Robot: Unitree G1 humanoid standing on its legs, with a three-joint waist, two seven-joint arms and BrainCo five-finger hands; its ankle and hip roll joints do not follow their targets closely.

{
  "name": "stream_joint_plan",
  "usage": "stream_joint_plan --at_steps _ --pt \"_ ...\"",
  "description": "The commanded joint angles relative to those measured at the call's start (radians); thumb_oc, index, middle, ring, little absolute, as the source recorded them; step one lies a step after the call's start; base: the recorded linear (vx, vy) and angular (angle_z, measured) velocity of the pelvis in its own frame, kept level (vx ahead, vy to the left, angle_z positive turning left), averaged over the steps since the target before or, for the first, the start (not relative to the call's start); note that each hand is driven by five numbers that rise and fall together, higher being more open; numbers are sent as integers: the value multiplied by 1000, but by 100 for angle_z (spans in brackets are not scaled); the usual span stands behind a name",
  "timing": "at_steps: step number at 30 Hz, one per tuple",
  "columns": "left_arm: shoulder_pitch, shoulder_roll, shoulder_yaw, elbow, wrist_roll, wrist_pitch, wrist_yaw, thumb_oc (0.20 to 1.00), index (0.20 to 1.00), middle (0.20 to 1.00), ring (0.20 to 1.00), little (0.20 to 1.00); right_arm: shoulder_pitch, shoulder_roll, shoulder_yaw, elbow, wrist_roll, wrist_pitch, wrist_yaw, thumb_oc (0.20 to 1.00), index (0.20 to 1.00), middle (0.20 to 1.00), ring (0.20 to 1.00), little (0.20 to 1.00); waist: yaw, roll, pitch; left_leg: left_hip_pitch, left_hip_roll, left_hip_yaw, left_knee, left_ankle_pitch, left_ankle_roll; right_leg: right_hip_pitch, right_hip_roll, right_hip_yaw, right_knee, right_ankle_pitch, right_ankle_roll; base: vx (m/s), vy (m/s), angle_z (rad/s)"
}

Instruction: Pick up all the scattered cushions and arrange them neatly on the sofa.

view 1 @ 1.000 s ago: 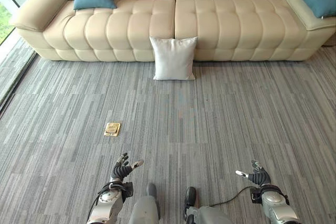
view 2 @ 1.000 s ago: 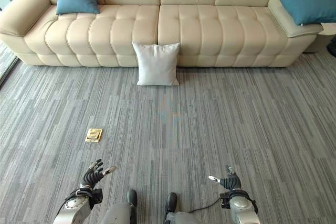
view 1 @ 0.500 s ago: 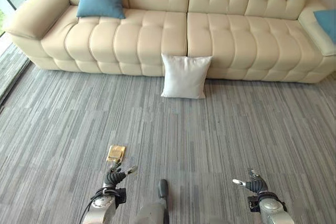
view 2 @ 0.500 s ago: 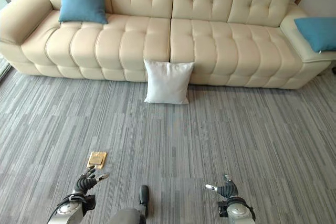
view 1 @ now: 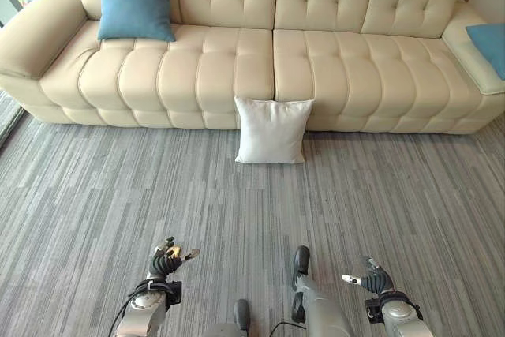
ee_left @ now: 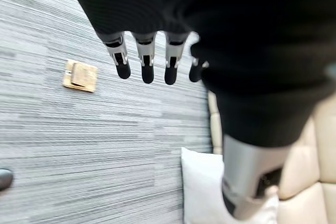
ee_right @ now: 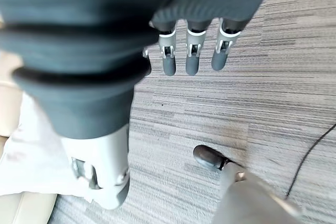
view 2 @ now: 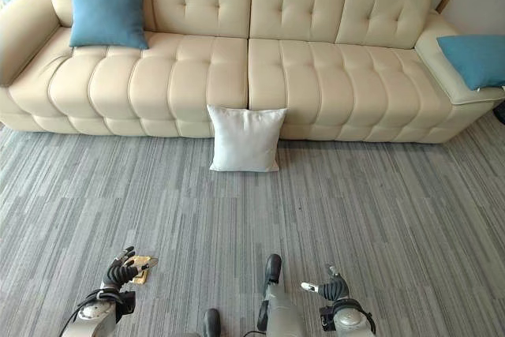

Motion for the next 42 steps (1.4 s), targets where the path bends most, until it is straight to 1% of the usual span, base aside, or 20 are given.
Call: stream_joint_plan --at_steps 1,2,5,7,9,11,13,17,21,25,27,28,29,30,32,33,34,36,37,42 --pt "-43 -15 8 -50 9 -46 6 1000 1000 1000 1000 1000 -59 -76 -14 -14 20 -34 -13 1000 1000 1000 1000 1000 -26 53 10 -32 108 10 229 -16 -112 112 45 -22 31 -93 -13 339 -241 38" --pt "-41 -23 3 -43 -2 -45 0 1000 1000 1000 1000 1000 -66 -85 -13 -25 37 -38 -10 1000 1000 1000 1000 1000 -18 55 20 -86 112 -8 385 30 -123 157 59 -14 22 -119 -39 237 -179 51" --pt "-42 -24 -1 -38 -3 -43 0 1000 1000 1000 1000 1000 -75 -90 -17 -43 69 -42 -2 1000 1000 1000 1000 1000 -9 46 24 -149 106 -17 465 67 -121 192 61 -5 12 -141 -57 210 -115 -8" --pt "-33 -28 2 -39 -7 -40 -2 1000 1000 1000 1000 1000 -72 -92 -24 -61 82 -49 -3 1000 1000 1000 1000 1000 4 38 28 -210 105 -11 480 53 -109 225 57 4 0 -158 -62 262 -43 -26" --pt "-17 -30 4 -49 -2 -36 -1 1000 1000 1000 1000 1000 -72 -99 -32 -88 91 -55 -6 1000 1000 1000 1000 1000 22 35 31 -242 104 -2 411 13 -94 265 57 16 -13 -179 -56 321 17 -11" --pt "-10 -32 4 -54 0 -34 -2 1000 1000 1000 1000 1000 -72 -102 -32 -97 88 -57 -5 1000 1000 1000 1000 1000 28 33 26 -257 98 -2 361 16 -91 279 55 15 -22 -188 -52 250 41 -22" --pt "6 -38 -4 -71 4 -26 -2 1000 1000 1000 1000 1000 -74 -115 -24 -120 67 -60 -16 1000 1000 1000 1000 1000 54 62 21 -314 132 -36 128 173 -120 335 88 23 -23 -240 -54 409 107 -40" --pt "-1 -38 -11 -76 11 -28 5 1000 1000 1000 1000 1000 -75 -118 -20 -121 47 -51 -29 1000 1000 1000 1000 1000 72 55 19 -375 166 24 36 208 -135 403 77 28 -17 -281 -43 332 146 2" --pt "9 -33 -13 -82 24 -31 -2 1000 1000 1000 1000 1000 -58 -108 -26 -132 29 -48 -21 1000 1000 1000 1000 1000 81 57 -12 -361 180 49 34 252 -135 442 65 32 -13 -293 -22 319 206 -5" --pt "10 -18 -20 -65 39 -26 -11 1000 1000 1000 1000 1000 -53 -84 -31 -124 29 -44 -8 1000 1000 1000 1000 1000 72 35 -41 -342 137 61 87 201 -100 426 5 49 76 -273 5 306 262 0" --pt "10 -1 -20 -65 51 -21 -19 1000 1000 1000 1000 1000 -50 -73 -27 -116 21 -42 -4 1000 1000 1000 1000 1000 72 22 -44 -310 105 70 95 156 -65 374 -23 71 210 -201 30 277 326 15" --pt "16 12 -14 -71 56 -17 -21 1000 1000 1000 1000 1000 -46 -65 -17 -115 7 -32 2 1000 1000 1000 1000 1000 66 17 -31 -266 77 74 87 123 -34 312 -46 86 355 -114 45 203 264 19" --pt "16 12 -14 -71 57 -17 -21 1000 1000 1000 1000 1000 -47 -65 -17 -115 7 -32 2 1000 1000 1000 1000 1000 68 19 -33 -269 80 75 87 125 -34 309 -43 87 353 -111 45 253 303 13" --pt "17 23 -9 -73 59 -14 -17 1000 1000 1000 1000 1000 -49 -58 -9 -111 2 -29 0 1000 1000 1000 1000 1000 62 30 -22 -232 72 83 77 101 -14 258 -57 77 460 -48 47 135 150 15" --pt "14 25 -8 -77 57 -12 -19 1000 1000 1000 1000 1000 -49 -52 -6 -112 3 -27 3 1000 1000 1000 1000 1000 50 40 -8 -181 69 79 50 89 -8 184 -43 73 515 -82 29 241 173 20" --pt "13 24 -8 -77 57 -12 -19 1000 1000 1000 1000 1000 -49 -52 -6 -112 3 -27 3 1000 1000 1000 1000 1000 51 42 -9 -183 72 80 50 91 -9 181 -40 73 513 -79 27 354 141 16" --pt "3 25 -7 -77 51 -16 -21 1000 1000 1000 1000 1000 -56 -52 -7 -116 13 -32 3 1000 1000 1000 1000 1000 38 50 10 -139 69 80 30 75 -13 131 -32 23 449 -130 16 248 41 11" --pt "3 26 -7 -84 51 -16 -22 1000 1000 1000 1000 1000 -58 -55 -8 -119 13 -32 2 1000 1000 1000 1000 1000 34 55 13 -132 72 78 26 73 -17 122 -26 1 400 -133 12 251 1 12" --pt "-5 26 -11 -94 50 -14 -22 1000 1000 1000 1000 1000 -65 -60 -10 -113 14 -26 -4 1000 1000 1000 1000 1000 16 52 33 -89 64 72 17 50 -25 66 2 -23 275 -140 13 175 -39 25" --pt "-26 25 -5 -101 64 -15 -24 1000 1000 1000 1000 1000 -62 -63 -17 -118 7 -17 -8 1000 1000 1000 1000 1000 -7 41 44 -41 60 71 21 8 -45 43 18 -73 64 -83 40 254 -107 -10"
